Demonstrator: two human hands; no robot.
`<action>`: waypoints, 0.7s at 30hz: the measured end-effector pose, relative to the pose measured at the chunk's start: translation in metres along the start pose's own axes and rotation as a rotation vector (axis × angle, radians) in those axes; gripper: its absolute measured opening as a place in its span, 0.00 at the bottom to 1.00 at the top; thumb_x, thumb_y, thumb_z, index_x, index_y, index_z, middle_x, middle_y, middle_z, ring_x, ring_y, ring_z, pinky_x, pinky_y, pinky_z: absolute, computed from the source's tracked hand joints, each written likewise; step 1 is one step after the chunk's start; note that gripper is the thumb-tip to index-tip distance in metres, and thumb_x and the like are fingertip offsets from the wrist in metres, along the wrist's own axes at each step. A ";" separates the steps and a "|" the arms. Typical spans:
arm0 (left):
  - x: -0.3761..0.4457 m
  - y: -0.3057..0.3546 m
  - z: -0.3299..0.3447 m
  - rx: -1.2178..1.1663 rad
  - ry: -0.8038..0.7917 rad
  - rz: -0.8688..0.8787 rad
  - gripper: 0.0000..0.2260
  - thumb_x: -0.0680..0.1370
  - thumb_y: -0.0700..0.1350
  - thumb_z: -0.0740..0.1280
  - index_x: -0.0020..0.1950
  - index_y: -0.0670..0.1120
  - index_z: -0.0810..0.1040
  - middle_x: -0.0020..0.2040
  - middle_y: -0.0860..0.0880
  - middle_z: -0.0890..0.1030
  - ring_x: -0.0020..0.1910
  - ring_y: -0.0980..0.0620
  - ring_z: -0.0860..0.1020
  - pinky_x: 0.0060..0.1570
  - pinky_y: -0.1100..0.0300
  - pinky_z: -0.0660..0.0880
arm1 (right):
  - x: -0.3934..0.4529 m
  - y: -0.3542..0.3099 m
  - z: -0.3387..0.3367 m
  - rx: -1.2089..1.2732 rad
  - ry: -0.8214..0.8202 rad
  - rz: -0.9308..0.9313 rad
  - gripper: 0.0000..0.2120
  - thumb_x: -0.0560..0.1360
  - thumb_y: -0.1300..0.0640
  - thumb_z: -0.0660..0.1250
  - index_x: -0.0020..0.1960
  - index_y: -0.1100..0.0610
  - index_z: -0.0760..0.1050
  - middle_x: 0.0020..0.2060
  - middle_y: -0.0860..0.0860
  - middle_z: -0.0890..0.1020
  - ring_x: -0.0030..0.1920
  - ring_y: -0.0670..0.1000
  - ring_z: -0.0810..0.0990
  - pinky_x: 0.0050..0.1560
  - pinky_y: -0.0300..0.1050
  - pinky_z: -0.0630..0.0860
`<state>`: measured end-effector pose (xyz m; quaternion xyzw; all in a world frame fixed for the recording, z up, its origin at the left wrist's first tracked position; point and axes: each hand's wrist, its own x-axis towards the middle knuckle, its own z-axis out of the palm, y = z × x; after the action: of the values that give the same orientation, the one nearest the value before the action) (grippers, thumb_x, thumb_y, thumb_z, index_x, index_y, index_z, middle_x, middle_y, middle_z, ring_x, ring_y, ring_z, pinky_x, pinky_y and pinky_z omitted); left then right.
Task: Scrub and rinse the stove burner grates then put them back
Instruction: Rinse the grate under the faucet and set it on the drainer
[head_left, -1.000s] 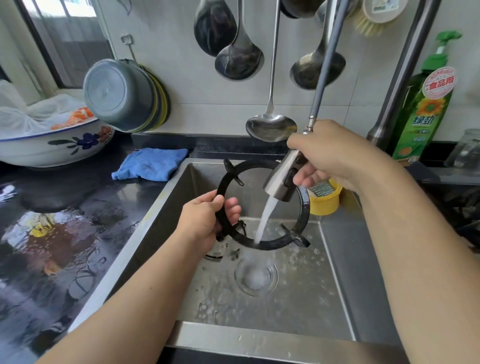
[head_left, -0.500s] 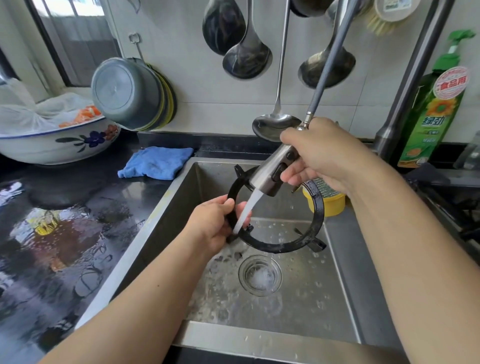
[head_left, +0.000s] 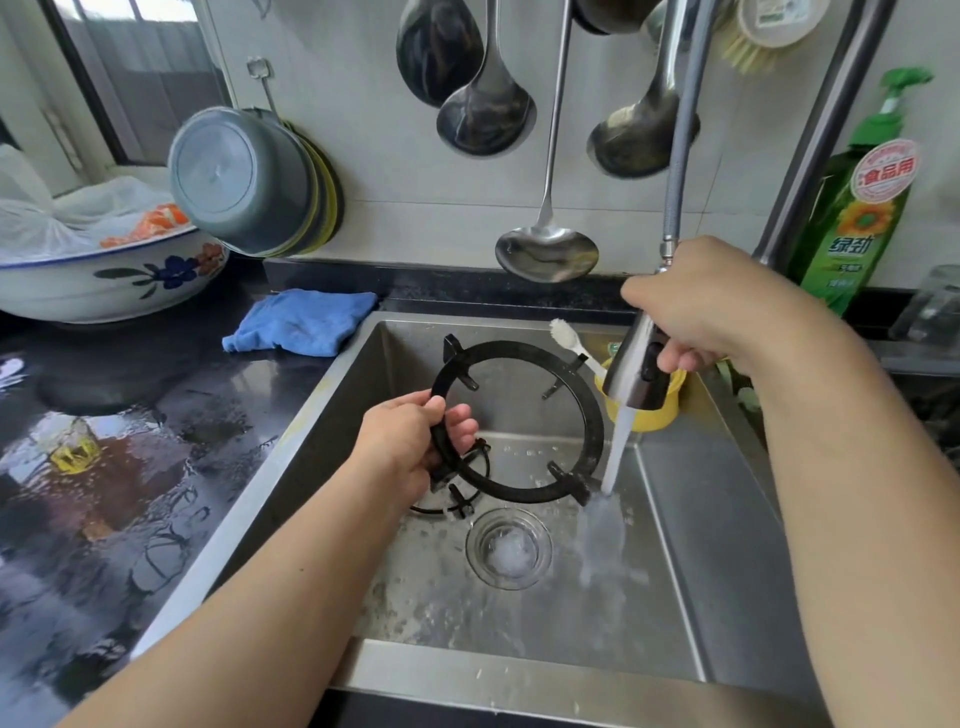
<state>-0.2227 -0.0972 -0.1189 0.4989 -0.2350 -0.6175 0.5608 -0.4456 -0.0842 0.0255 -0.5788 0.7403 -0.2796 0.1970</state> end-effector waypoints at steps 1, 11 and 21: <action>0.000 0.000 0.000 0.002 -0.001 -0.003 0.15 0.84 0.34 0.60 0.71 0.36 0.69 0.36 0.39 0.83 0.32 0.44 0.83 0.39 0.52 0.83 | 0.000 0.000 0.000 -0.011 0.008 -0.004 0.11 0.76 0.55 0.61 0.48 0.64 0.71 0.23 0.59 0.80 0.15 0.51 0.73 0.24 0.39 0.72; -0.002 0.000 -0.002 0.138 -0.001 -0.087 0.12 0.85 0.34 0.59 0.68 0.35 0.71 0.38 0.40 0.81 0.30 0.46 0.80 0.28 0.58 0.80 | 0.016 0.009 0.010 0.011 0.147 -0.030 0.08 0.82 0.53 0.58 0.57 0.57 0.65 0.38 0.61 0.82 0.27 0.54 0.83 0.19 0.38 0.73; -0.007 -0.003 0.000 0.299 -0.127 -0.196 0.08 0.85 0.35 0.57 0.57 0.36 0.75 0.35 0.42 0.79 0.28 0.48 0.77 0.27 0.60 0.77 | 0.021 0.009 0.017 0.105 0.094 -0.052 0.11 0.83 0.51 0.58 0.59 0.58 0.66 0.39 0.60 0.83 0.27 0.52 0.83 0.22 0.38 0.74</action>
<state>-0.2250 -0.0896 -0.1190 0.5571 -0.3093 -0.6577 0.4018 -0.4468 -0.1059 0.0076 -0.5728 0.7177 -0.3501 0.1848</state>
